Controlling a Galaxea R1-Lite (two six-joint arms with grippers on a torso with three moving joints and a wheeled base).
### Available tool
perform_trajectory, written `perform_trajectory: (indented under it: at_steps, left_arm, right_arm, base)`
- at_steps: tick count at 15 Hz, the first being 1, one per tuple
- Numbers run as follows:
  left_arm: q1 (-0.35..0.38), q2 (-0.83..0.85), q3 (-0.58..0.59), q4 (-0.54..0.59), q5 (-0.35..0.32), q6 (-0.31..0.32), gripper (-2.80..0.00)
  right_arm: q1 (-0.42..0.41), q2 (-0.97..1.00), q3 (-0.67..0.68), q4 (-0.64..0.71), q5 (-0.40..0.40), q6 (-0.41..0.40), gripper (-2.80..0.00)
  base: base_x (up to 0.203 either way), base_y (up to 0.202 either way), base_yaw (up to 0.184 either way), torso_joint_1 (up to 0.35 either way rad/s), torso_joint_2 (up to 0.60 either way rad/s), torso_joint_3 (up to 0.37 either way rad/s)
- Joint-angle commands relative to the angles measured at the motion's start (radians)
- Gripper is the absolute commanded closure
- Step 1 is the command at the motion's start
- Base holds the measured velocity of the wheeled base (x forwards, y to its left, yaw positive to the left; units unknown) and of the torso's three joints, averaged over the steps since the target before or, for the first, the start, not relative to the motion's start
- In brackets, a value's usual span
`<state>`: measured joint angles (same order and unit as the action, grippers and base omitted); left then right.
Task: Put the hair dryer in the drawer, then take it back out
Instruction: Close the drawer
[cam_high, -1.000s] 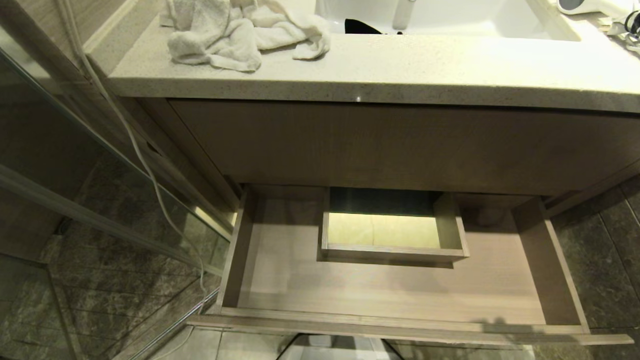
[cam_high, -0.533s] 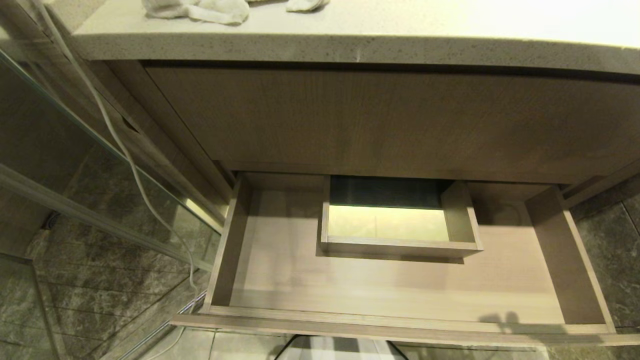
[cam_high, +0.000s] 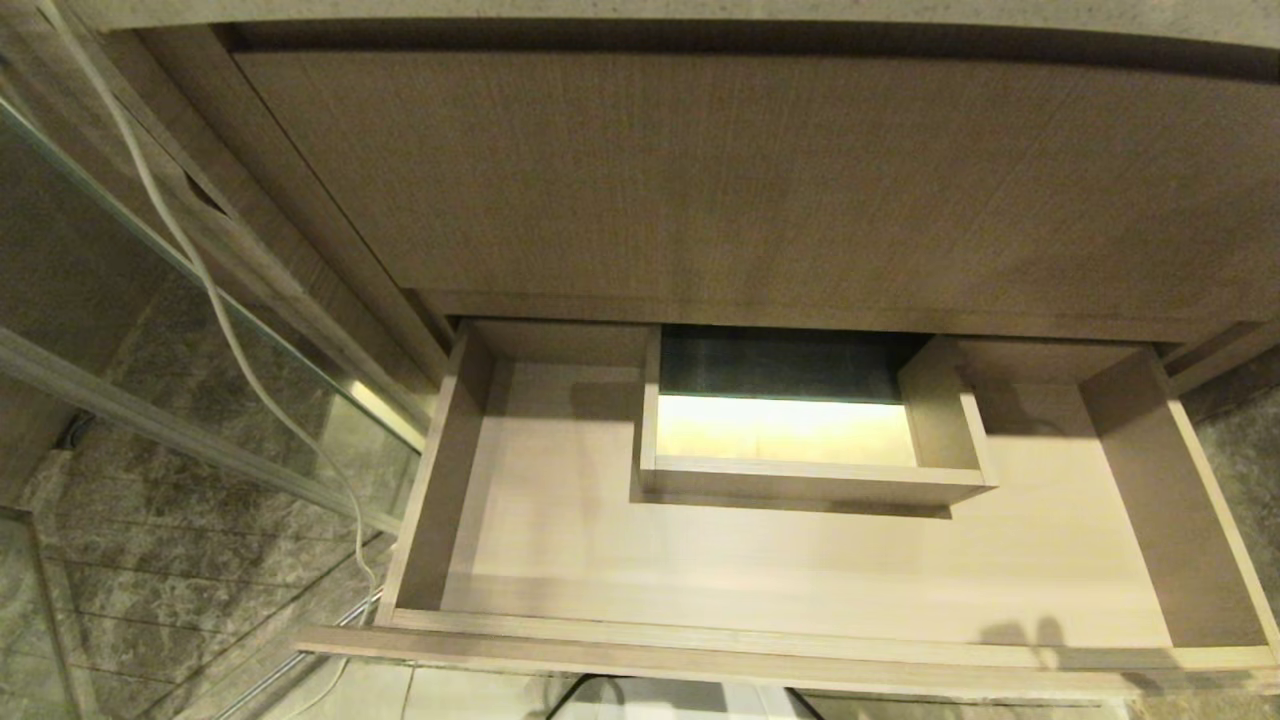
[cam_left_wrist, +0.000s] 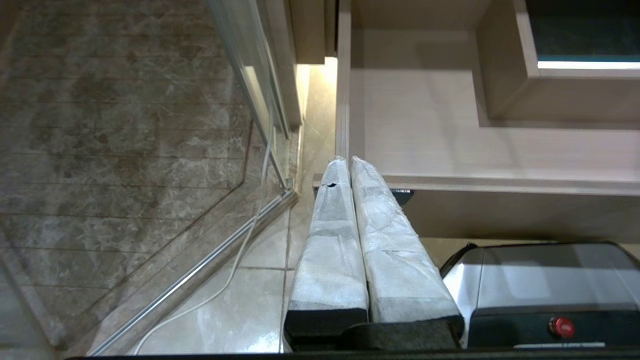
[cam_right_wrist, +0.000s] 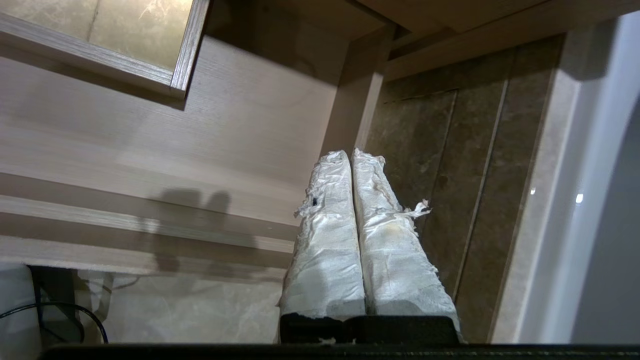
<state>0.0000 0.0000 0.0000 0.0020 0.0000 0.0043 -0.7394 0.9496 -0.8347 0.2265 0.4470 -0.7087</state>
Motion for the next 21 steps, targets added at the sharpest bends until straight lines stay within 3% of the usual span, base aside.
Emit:
perform_trajectory:
  at_steps: [1,3,5,7,11,17,21]
  left_arm:
    - [0.000,0.000,0.002,0.000,0.000,0.000,0.00]
    - [0.000,0.000,0.002,0.000,0.000,0.000,0.00]
    - [0.000,0.000,0.002,0.000,0.000,0.000,0.00]
    - [0.000,0.000,0.002,0.000,0.000,0.000,0.00]
    - [0.000,0.000,0.002,0.000,0.000,0.000,0.00]
    - [0.000,0.000,0.002,0.000,0.000,0.000,0.00]
    - [0.000,0.000,0.002,0.000,0.000,0.000,0.00]
  right_arm:
    - [0.000,0.012,-0.006,0.002,-0.001,-0.005,0.00]
    - [0.000,0.023,0.001,0.005,-0.015,-0.010,0.00]
    - [0.001,0.055,0.058,0.020,-0.085,-0.021,0.00]
    - [0.002,0.059,0.125,0.093,-0.203,-0.033,0.00]
    - [0.003,0.179,0.234,0.057,-0.463,-0.037,0.00]
    - [0.027,0.491,0.267,0.021,-0.500,-0.040,0.00]
    - [0.047,0.648,0.328,-0.048,-0.478,-0.035,0.00]
  base:
    - [0.000,0.000,0.000,0.002,0.29,0.276]
    - [0.000,0.000,0.000,0.049,0.20,0.271]
    - [0.000,0.000,0.000,0.106,0.05,0.180]
    - [0.000,0.000,0.000,0.052,0.04,0.083]
    - [0.000,0.000,0.000,0.041,0.03,0.045]
    - [0.000,0.000,0.000,0.007,0.00,0.011]
    - [0.000,0.000,0.000,0.000,0.00,0.000]
